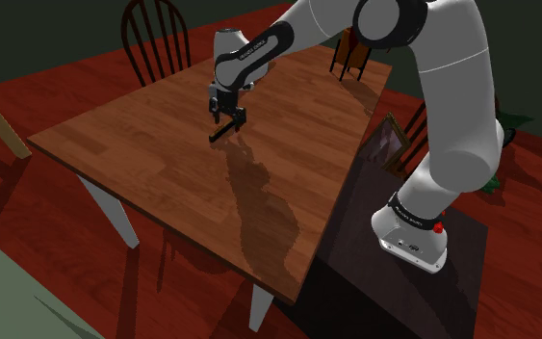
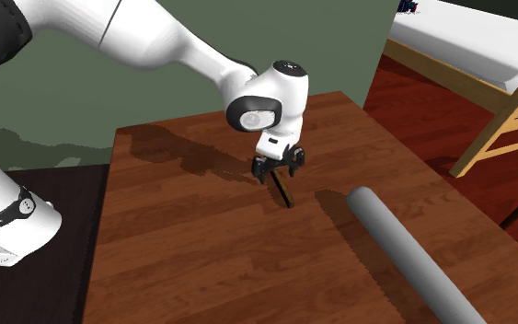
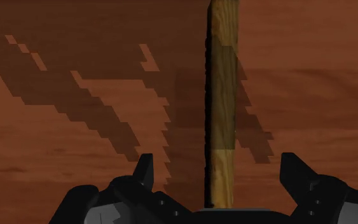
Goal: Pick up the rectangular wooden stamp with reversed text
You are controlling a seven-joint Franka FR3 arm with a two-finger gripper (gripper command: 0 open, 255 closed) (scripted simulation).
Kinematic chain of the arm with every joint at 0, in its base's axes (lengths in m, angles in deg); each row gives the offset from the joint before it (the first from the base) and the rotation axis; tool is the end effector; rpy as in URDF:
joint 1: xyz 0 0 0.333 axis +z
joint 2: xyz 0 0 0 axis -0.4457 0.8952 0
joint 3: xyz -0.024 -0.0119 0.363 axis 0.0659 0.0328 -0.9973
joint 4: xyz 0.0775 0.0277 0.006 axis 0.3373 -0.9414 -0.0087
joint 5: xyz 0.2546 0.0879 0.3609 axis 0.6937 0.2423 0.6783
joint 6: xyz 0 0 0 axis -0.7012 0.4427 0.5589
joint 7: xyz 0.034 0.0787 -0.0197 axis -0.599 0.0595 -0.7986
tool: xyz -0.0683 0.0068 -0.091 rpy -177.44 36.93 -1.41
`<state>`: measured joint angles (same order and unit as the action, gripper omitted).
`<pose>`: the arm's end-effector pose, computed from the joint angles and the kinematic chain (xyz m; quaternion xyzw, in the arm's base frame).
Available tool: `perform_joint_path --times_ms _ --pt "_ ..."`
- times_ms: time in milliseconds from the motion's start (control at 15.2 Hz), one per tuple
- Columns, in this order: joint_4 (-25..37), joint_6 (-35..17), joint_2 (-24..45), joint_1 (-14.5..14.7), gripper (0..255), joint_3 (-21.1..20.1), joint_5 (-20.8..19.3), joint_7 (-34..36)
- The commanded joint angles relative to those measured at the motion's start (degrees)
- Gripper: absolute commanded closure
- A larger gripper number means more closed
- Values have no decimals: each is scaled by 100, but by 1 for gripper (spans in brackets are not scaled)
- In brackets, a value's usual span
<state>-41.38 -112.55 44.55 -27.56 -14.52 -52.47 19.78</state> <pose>0.7605 0.0742 0.2023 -0.7810 0.6242 0.0192 0.0096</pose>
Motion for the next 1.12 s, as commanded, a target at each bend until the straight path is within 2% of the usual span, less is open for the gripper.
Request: perform_joint_path --times_ms 0,594,1056 --pt "19 -14 30 3 255 3 -3 1" --pt "4 -19 20 0 255 2 -2 -1" --pt "11 333 -326 -24 255 -32 38 -11"
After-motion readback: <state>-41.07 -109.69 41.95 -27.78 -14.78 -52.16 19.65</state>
